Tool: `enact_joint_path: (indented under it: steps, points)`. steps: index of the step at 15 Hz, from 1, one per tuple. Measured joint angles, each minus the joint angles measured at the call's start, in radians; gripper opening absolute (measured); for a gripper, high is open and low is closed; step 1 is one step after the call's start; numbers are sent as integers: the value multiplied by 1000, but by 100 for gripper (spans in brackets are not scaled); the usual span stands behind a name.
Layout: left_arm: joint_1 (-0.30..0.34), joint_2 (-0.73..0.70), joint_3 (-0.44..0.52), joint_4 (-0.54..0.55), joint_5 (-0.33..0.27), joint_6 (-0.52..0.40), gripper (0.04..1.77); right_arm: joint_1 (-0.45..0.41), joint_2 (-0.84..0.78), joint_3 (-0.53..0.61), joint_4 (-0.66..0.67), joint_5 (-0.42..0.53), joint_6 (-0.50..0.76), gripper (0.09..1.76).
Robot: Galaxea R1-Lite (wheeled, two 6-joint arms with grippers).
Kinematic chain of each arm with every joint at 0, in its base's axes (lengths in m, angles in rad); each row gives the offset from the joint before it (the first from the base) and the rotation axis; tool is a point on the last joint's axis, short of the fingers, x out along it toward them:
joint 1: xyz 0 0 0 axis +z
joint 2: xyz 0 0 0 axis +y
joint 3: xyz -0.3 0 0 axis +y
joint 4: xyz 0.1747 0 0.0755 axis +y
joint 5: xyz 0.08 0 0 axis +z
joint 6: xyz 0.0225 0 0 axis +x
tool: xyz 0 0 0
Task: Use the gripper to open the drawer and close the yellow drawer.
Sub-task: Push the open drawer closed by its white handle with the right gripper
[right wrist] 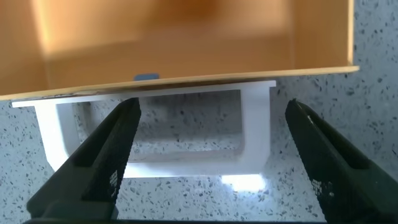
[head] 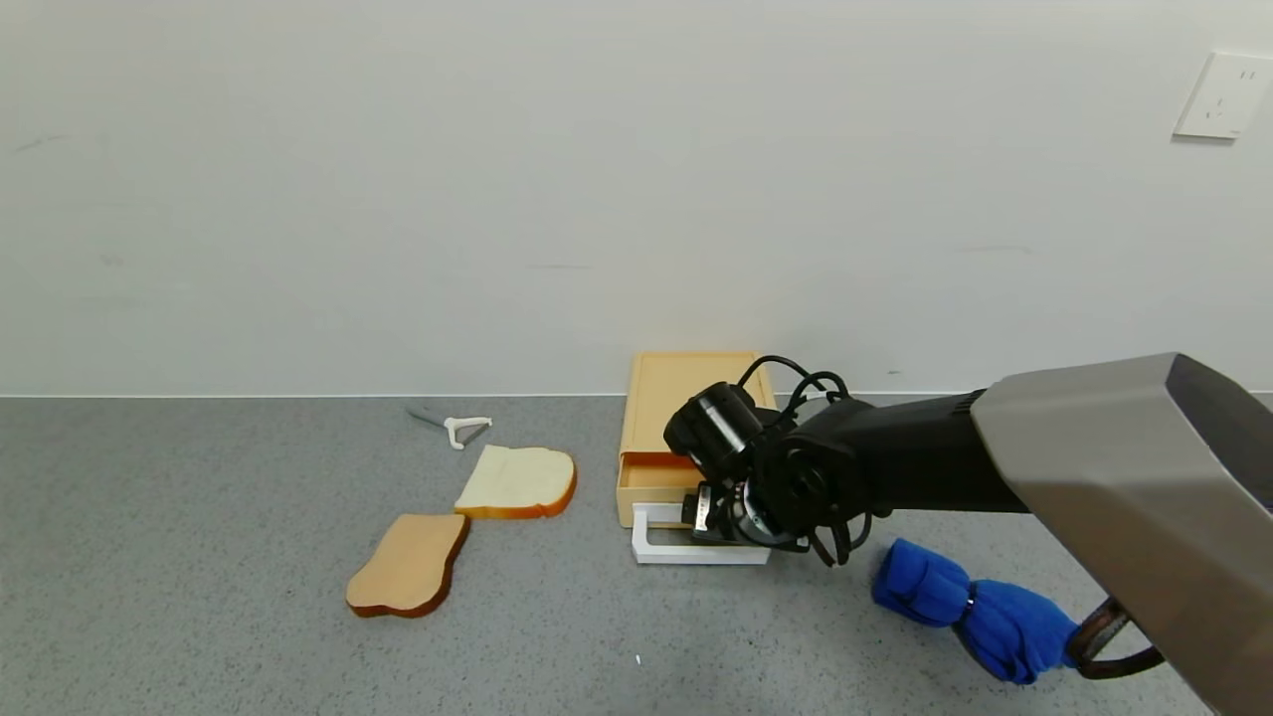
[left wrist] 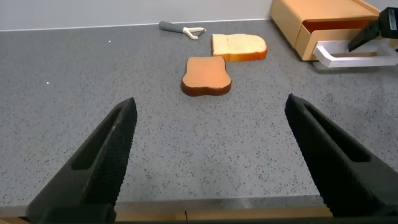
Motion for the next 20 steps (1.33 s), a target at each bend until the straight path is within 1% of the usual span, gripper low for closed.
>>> enact_joint_path:
  steps: [13, 20]
  points:
    - [0, 0, 0, 0, 0, 0, 172, -52, 80, -155, 0, 1, -85, 171]
    - [0, 0, 0, 0, 0, 0, 172, -58, 100, -194, -2, 0, -95, 171]
